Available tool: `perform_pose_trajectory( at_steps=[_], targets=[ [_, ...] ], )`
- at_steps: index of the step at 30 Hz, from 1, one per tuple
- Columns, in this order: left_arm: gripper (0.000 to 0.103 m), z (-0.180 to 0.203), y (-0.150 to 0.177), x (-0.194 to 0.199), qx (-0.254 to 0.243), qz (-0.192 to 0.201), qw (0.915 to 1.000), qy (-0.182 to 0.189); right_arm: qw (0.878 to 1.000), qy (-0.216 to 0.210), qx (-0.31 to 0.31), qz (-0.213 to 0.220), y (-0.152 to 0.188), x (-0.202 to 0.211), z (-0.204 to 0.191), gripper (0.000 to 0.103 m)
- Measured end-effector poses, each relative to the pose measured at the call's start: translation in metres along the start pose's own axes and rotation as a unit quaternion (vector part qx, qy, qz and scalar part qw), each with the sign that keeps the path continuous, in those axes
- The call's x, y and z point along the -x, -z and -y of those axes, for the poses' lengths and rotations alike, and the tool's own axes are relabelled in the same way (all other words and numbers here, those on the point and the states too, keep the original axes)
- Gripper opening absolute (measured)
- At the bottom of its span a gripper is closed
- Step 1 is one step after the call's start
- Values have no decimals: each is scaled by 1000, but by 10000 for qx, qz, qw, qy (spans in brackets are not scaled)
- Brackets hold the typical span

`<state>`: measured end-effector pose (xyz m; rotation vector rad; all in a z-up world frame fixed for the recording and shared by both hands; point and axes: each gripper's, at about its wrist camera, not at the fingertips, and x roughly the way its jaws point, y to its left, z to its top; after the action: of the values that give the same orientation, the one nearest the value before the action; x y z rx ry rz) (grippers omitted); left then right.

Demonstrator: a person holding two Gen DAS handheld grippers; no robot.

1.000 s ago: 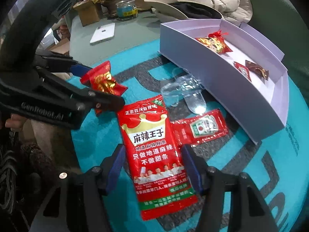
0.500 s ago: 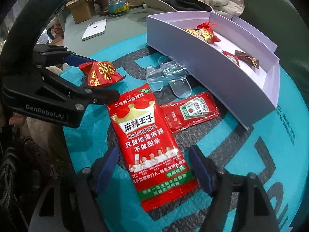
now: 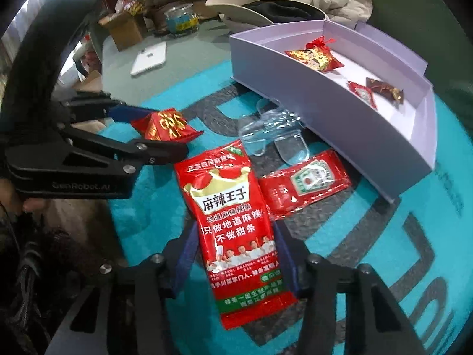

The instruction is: Organize objects

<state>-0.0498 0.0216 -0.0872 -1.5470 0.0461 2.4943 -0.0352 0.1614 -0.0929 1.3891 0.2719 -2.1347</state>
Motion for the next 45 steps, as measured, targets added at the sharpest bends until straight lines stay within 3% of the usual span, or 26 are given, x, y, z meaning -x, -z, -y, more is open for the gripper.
perform_pose_trajectory(
  at_steps=[23, 45],
  targets=[
    [57, -29, -6, 44, 348, 410, 9983, -243, 9985, 29, 336, 425, -35, 30, -30, 50],
    [57, -43, -62, 70, 62, 803, 9955, -494, 9953, 114, 331, 904, -88, 55, -22, 50]
  ],
)
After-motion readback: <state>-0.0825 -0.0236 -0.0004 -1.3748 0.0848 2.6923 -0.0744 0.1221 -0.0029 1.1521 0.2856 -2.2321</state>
